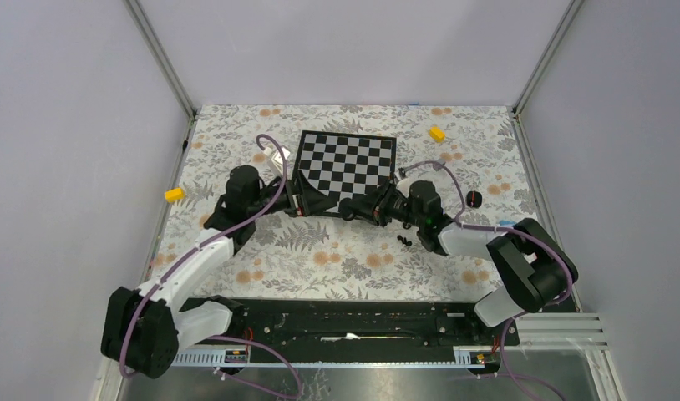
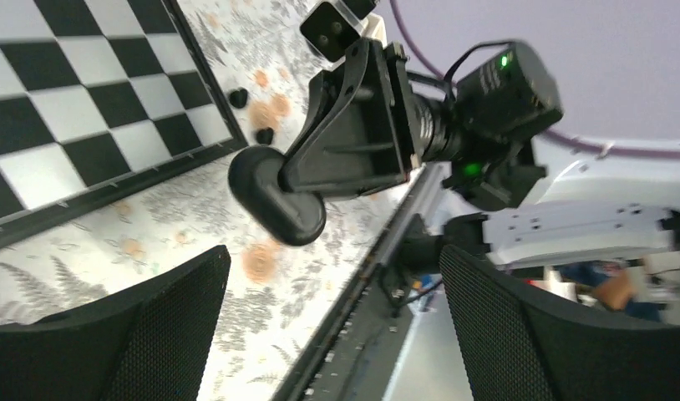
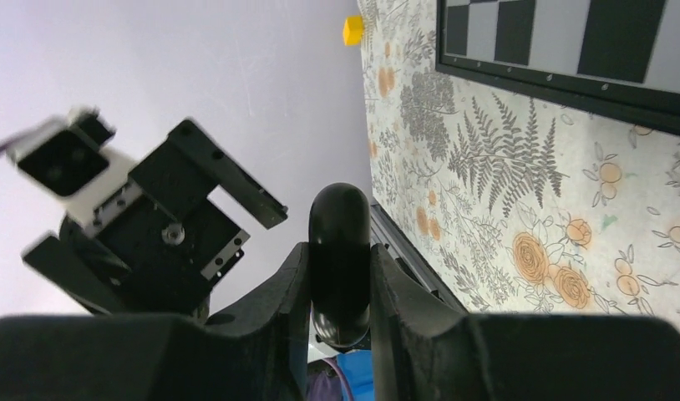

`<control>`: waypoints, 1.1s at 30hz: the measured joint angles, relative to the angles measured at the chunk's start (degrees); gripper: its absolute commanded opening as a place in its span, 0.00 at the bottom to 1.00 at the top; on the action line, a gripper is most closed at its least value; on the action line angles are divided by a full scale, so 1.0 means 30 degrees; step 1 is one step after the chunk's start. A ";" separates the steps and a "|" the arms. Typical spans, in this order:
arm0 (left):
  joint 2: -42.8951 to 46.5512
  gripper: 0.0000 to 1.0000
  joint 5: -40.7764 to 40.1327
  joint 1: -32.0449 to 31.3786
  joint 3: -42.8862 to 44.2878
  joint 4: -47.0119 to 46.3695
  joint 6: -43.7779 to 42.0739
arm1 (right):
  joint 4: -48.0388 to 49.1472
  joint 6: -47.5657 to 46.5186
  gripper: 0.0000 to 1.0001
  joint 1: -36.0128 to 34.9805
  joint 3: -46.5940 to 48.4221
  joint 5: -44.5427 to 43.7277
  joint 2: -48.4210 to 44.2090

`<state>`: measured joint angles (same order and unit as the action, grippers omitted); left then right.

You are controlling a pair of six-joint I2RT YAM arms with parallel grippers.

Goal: Insert the wireless bluetooth earbuds into the charging case
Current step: Pass from the right arm to the left

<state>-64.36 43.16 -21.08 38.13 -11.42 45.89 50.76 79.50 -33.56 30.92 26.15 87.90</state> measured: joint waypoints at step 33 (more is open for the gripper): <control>0.1129 0.85 -2.1070 -1.4855 -0.6630 -0.9173 -3.2020 | -0.6382 0.1916 0.00 0.2732 0.3745 0.7788 0.0488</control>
<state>-60.97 -20.05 -65.65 18.24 -38.94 -50.17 31.62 85.25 -25.36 42.15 49.52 89.36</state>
